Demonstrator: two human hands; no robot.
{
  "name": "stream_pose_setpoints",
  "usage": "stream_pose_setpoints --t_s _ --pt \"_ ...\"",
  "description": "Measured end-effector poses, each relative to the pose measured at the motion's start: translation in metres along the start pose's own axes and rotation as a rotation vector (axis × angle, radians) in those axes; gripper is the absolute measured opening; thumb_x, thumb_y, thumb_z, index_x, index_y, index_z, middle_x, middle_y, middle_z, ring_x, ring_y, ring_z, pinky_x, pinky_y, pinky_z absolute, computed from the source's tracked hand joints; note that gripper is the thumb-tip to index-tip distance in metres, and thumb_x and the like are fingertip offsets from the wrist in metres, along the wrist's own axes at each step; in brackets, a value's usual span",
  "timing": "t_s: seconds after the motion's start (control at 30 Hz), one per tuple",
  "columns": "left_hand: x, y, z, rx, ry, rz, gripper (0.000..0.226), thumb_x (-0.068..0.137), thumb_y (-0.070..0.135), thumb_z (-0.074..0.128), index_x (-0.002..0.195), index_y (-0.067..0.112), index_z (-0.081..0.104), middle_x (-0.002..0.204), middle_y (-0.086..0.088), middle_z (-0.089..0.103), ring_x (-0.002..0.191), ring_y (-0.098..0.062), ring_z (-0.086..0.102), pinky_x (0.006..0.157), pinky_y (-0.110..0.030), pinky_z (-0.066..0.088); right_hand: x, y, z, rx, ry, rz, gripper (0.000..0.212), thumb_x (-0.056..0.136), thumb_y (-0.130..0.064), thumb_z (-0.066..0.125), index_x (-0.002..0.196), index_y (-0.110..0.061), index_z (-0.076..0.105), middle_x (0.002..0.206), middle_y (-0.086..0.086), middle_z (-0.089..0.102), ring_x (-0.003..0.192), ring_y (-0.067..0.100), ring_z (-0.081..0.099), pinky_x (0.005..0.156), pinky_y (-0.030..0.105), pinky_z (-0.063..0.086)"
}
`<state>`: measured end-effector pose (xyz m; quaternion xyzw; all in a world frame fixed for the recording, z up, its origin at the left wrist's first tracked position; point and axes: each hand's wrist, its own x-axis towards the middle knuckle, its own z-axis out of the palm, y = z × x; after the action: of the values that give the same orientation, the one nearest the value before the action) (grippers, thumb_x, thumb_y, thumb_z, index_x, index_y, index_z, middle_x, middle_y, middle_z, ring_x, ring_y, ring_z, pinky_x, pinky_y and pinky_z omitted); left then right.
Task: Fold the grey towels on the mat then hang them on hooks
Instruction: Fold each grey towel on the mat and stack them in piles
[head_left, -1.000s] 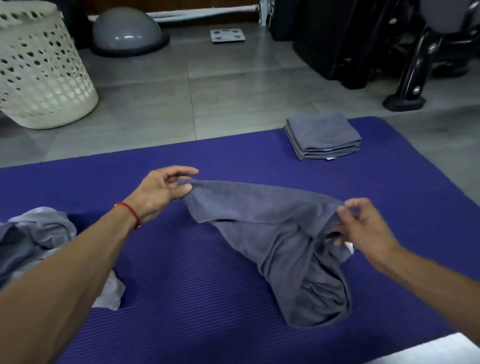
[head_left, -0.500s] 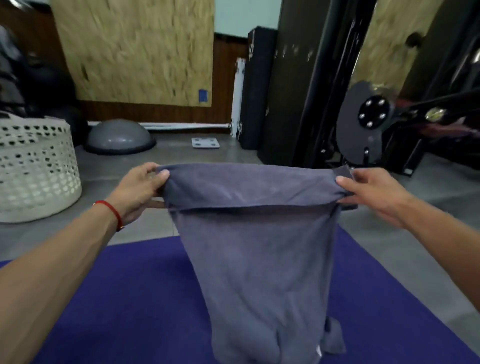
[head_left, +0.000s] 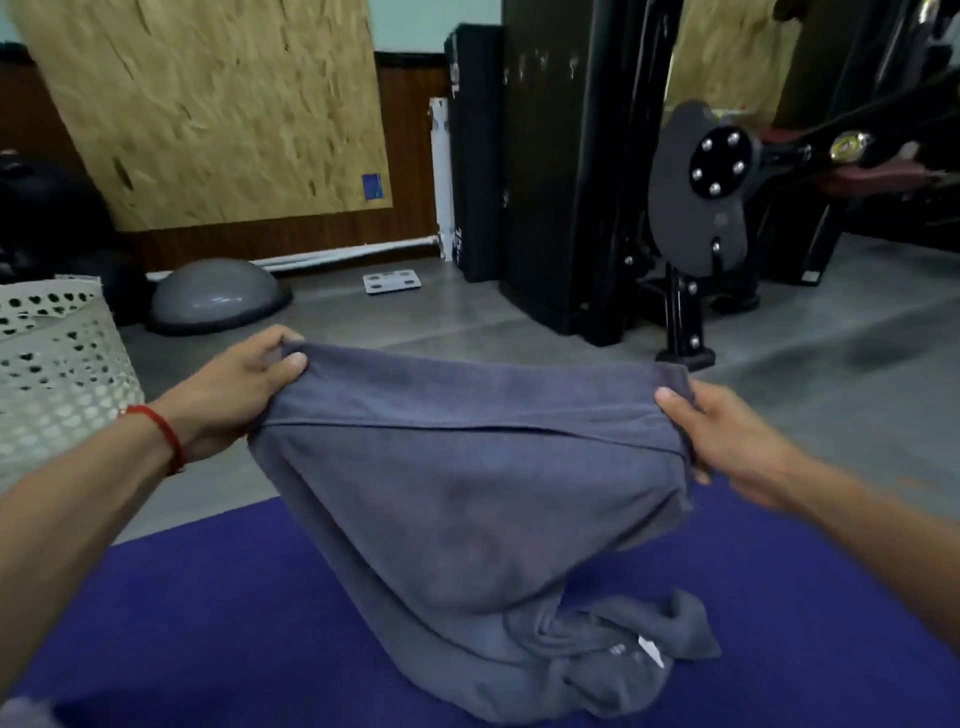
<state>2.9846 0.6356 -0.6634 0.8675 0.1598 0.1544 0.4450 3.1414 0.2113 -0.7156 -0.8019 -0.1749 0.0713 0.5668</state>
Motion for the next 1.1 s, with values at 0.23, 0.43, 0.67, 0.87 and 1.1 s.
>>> stream_pose_setpoints --t_s 0.23,0.43,0.67,0.87,1.1 --pt "0.022 -0.029 0.092 -0.083 -0.461 -0.214 0.035 0.103 0.005 0.05 0.119 0.035 0.058 0.098 -0.017 0.062 0.083 -0.032 0.055 0.067 -0.04 0.044 -0.048 0.109 -0.035 0.227 -0.216 0.429 0.013 0.1 -0.001 0.056 0.101 0.007 0.066 0.088 0.014 0.067 0.079 0.023 0.066 0.062 0.029 0.059" --pt "0.098 0.009 0.232 0.495 -0.439 0.113 0.02 0.095 0.003 0.063 0.09 0.022 0.065 0.087 -0.014 0.067 0.087 -0.038 0.064 0.077 -0.044 0.052 -0.057 0.217 -0.082 -0.167 0.251 0.475 0.018 0.1 -0.009 0.059 0.084 -0.006 0.066 0.06 0.011 0.066 0.046 0.021 0.059 0.057 0.034 0.055" --pt "0.189 0.124 0.461 0.579 -0.194 0.395 0.01 0.084 0.007 0.059 0.082 0.015 0.064 0.096 -0.023 0.069 0.098 -0.045 0.065 0.081 -0.044 0.053 -0.063 0.279 -0.163 -0.263 0.764 0.534 0.009 0.101 -0.013 0.049 0.1 -0.01 0.057 0.052 0.011 0.062 0.035 0.016 0.057 0.038 0.013 0.036" --pt "0.186 0.19 0.612 0.367 -0.309 0.415 0.053 0.094 0.006 0.049 0.146 0.015 0.041 0.131 -0.021 0.06 0.121 -0.038 0.056 0.091 -0.032 0.04 -0.055 0.342 -0.213 -0.029 1.017 0.611 0.021 0.099 -0.029 0.052 0.109 -0.011 0.055 0.09 0.012 0.07 0.071 0.033 0.071 0.069 0.043 0.059" --pt "0.05 0.024 0.596 0.721 -0.773 0.48 0.031 0.093 0.022 0.051 0.121 0.011 0.057 0.125 -0.012 0.056 0.116 -0.033 0.054 0.098 -0.043 0.043 -0.079 0.401 -0.177 0.143 0.576 0.785 0.049 0.099 -0.009 0.059 0.143 -0.021 0.04 0.122 0.007 0.061 0.097 0.025 0.066 0.085 0.053 0.06"
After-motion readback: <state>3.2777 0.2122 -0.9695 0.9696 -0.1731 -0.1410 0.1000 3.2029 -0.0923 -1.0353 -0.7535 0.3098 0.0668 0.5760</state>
